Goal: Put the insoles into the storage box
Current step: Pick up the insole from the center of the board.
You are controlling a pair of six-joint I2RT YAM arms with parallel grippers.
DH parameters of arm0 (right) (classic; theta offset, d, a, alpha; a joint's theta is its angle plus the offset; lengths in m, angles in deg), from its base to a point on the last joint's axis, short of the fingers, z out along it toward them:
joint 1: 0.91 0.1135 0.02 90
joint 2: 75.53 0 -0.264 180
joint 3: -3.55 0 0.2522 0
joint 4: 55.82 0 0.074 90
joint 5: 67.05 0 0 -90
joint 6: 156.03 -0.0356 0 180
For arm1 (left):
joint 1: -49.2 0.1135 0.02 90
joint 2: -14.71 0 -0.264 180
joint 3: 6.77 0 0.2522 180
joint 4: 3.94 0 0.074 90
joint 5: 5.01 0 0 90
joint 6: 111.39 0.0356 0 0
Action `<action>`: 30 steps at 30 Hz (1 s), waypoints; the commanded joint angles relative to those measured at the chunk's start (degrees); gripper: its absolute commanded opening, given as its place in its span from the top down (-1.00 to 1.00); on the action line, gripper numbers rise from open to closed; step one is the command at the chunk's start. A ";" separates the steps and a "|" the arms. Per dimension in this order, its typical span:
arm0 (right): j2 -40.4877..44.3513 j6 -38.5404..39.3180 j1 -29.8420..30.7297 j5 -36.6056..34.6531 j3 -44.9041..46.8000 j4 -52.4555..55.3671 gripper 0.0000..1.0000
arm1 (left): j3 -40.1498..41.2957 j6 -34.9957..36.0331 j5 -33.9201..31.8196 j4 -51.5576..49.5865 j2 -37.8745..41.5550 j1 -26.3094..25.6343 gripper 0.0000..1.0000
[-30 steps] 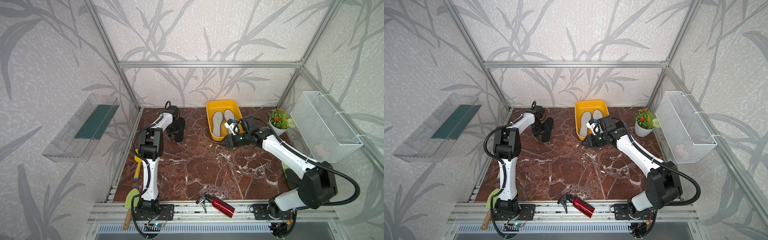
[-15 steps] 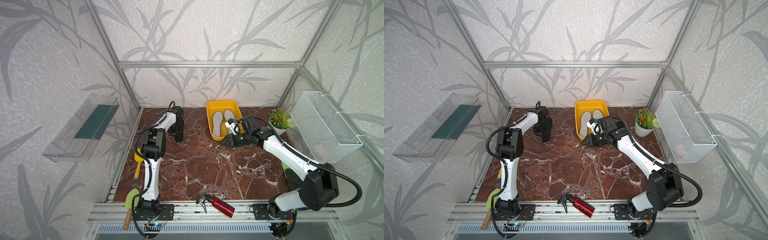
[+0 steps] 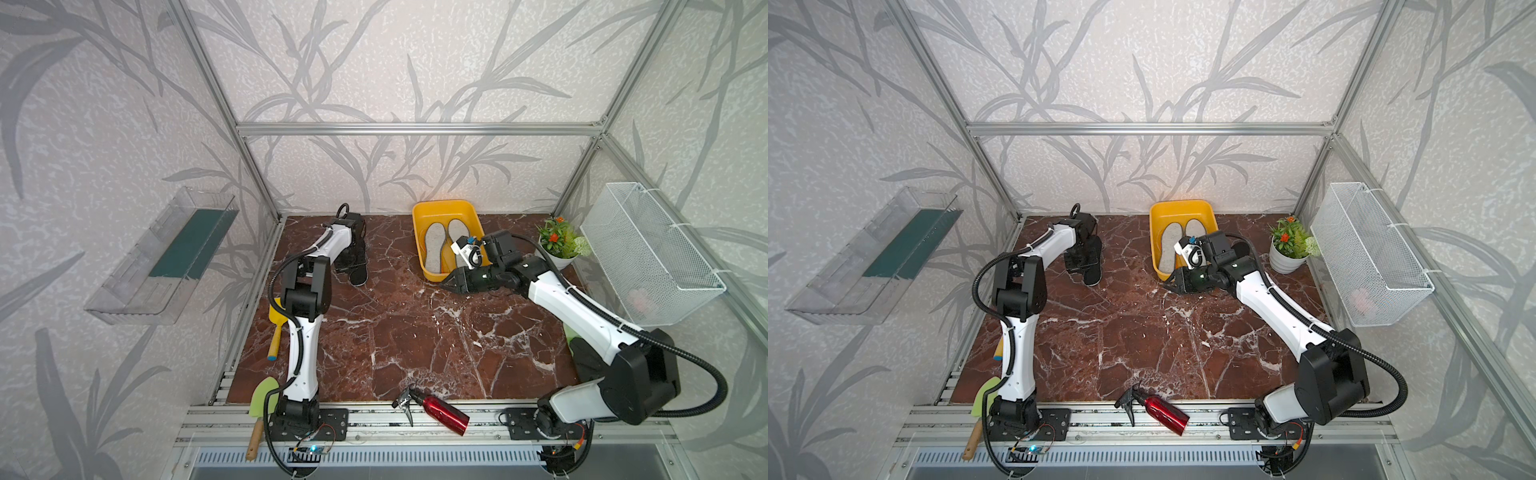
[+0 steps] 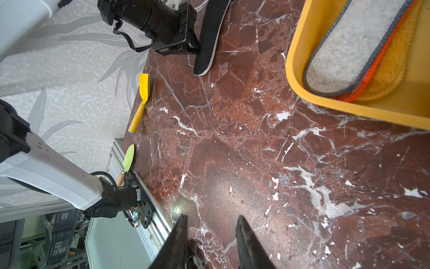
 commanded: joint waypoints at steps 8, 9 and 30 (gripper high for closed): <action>0.83 -0.24 0.29 -0.73 -1.68 1.12 0.29 | 0.25 1.66 0.27 0.90 2.76 -0.17 1.00; 0.84 -0.10 0.32 -0.84 -1.69 1.28 0.29 | 0.33 2.00 0.63 1.38 3.37 -0.17 1.00; -4.55 -1.10 0.32 2.92 -8.35 2.34 0.26 | 7.77 4.59 12.23 10.20 18.36 -0.30 1.00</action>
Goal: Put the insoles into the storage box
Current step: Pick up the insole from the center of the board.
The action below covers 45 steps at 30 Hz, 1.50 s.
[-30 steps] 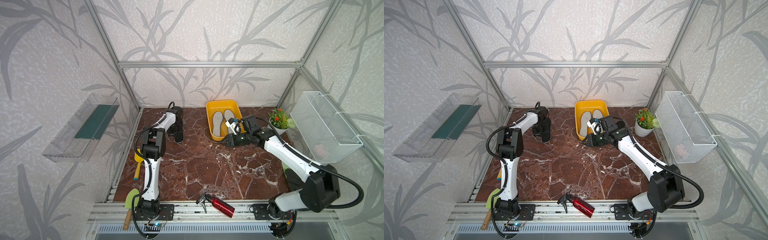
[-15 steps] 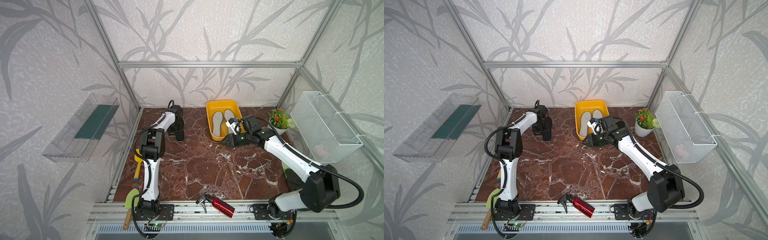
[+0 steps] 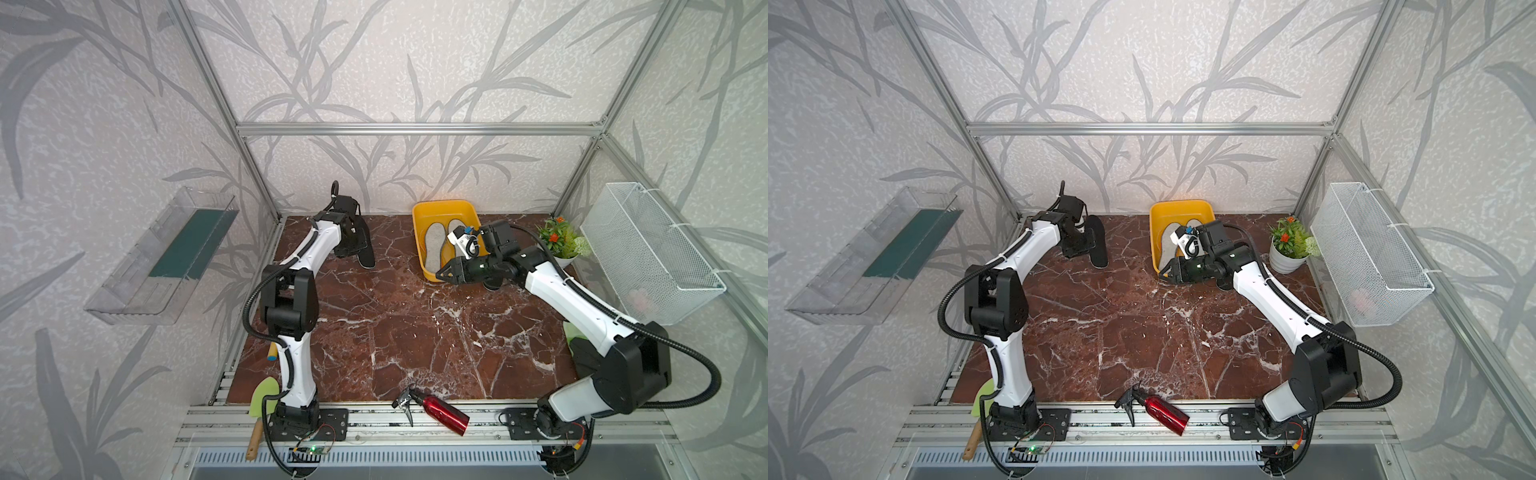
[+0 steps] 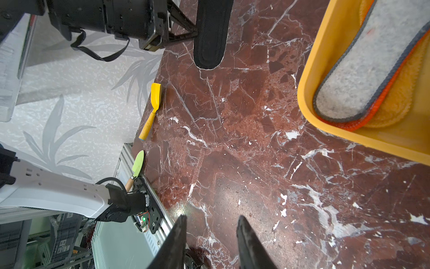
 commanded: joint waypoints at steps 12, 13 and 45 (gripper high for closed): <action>-3.59 -1.96 -0.03 1.33 -8.09 4.15 0.23 | 7.11 3.11 7.67 8.15 13.63 -5.26 1.00; -3.85 -2.37 -0.33 1.25 -8.87 4.54 0.21 | 7.74 3.12 8.54 9.28 14.67 -6.39 1.00; -9.62 -2.39 -10.75 11.19 -16.58 2.07 0.09 | 21.72 -2.50 11.54 30.20 27.21 -23.27 1.00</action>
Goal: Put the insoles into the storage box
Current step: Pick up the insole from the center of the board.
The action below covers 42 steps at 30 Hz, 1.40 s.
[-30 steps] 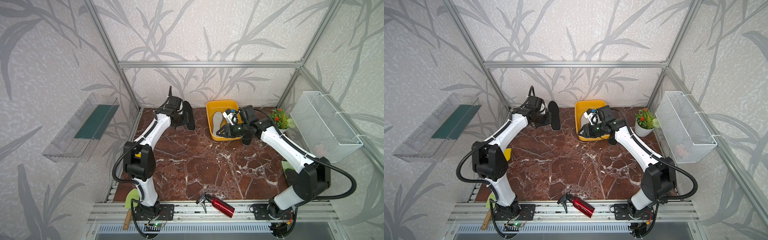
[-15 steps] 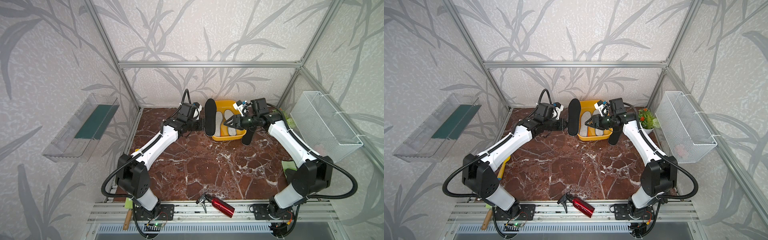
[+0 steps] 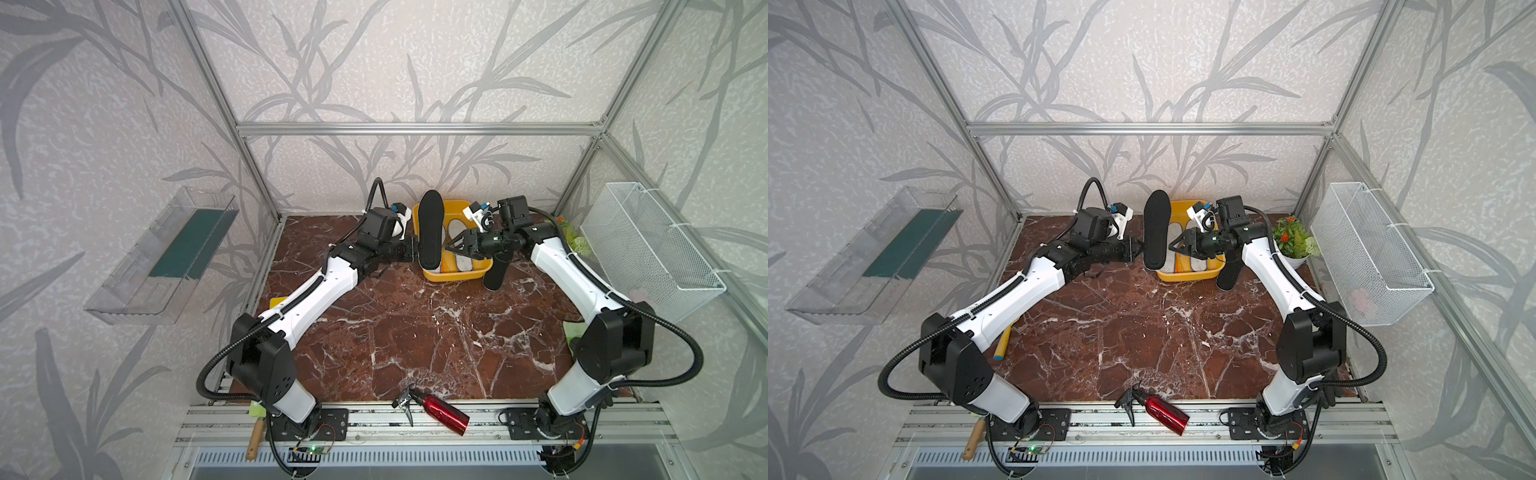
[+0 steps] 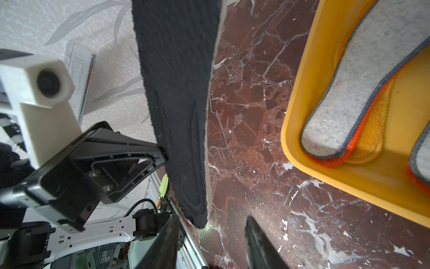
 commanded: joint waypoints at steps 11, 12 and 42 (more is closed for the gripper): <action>-1.31 -2.13 0.44 0.61 -5.22 -2.57 0.11 | -1.70 -0.14 -1.22 0.57 1.03 -2.75 1.00; -1.31 -2.21 0.44 0.53 -5.35 -2.73 0.12 | -1.74 -0.15 -1.45 0.59 1.18 -2.84 1.00; 1.36 -0.88 2.64 -3.70 -1.16 -9.17 1.00 | -2.34 -0.11 -6.68 -4.14 2.73 -3.74 0.15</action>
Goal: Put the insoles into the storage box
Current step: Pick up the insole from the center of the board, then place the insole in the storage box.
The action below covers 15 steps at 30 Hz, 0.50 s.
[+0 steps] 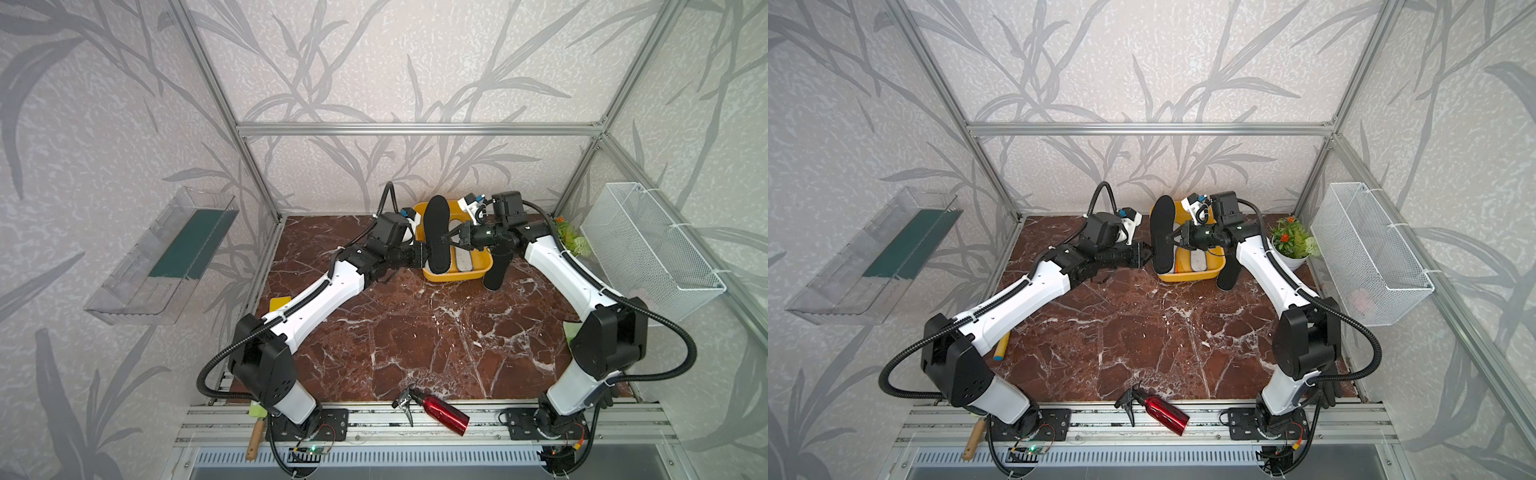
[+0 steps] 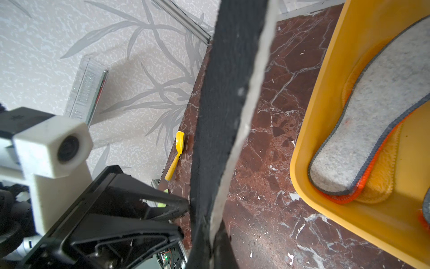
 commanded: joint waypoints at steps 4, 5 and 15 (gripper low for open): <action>2.46 7.01 0.17 -5.52 -1.33 3.52 1.00 | -0.96 -0.44 -9.15 -4.59 4.91 0.23 -0.11; 2.16 8.24 0.08 -6.76 -1.98 4.79 1.00 | -0.30 -0.43 -9.92 -4.77 5.62 0.42 -0.16; -8.07 9.31 -2.14 -11.47 -6.99 8.16 1.00 | 3.51 -0.16 -14.87 -7.26 9.44 3.66 -0.91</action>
